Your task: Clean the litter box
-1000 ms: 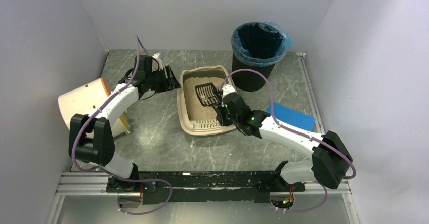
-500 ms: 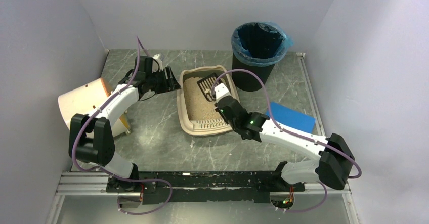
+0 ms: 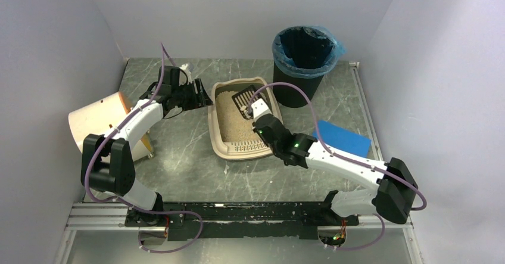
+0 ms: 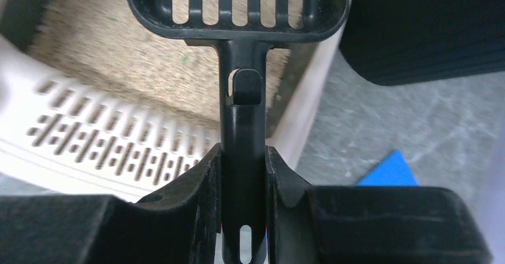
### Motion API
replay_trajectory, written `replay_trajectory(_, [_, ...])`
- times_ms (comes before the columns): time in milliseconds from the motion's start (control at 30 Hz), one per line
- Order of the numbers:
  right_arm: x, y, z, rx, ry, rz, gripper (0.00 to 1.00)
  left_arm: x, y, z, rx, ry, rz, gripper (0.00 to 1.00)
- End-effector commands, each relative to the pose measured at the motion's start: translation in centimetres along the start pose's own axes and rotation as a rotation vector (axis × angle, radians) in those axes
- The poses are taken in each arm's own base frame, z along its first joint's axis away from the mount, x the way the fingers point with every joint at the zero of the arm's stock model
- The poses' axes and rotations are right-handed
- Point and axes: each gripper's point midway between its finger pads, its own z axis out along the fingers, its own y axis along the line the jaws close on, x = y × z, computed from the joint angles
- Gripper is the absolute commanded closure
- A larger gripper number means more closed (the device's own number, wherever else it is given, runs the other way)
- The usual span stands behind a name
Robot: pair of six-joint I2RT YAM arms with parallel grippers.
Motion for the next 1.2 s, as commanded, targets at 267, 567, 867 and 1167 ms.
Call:
replay_trajectory(267, [-3.6, 3.9, -1.3, -0.330, -0.054, 0.390, 1.00, -0.5, -0.6, -0.4, 0.028, -0.023, 0.016, 0.35])
replay_trajectory(567, [-3.8, 0.8, -1.7, -0.111, -0.082, 0.166, 1.00, -0.5, -0.6, -0.2, 0.031, -0.022, 0.015, 0.35])
replay_trajectory(867, [-3.5, -0.2, -1.5, -0.017, -0.089, 0.050, 1.00, -0.6, -0.5, -0.3, 0.024, -0.021, 0.019, 0.35])
replay_trajectory(1167, [-2.3, 3.2, -0.4, -0.222, -0.008, 0.211, 1.00, -0.5, -1.3, -0.2, 0.072, -0.015, 0.020, 0.34])
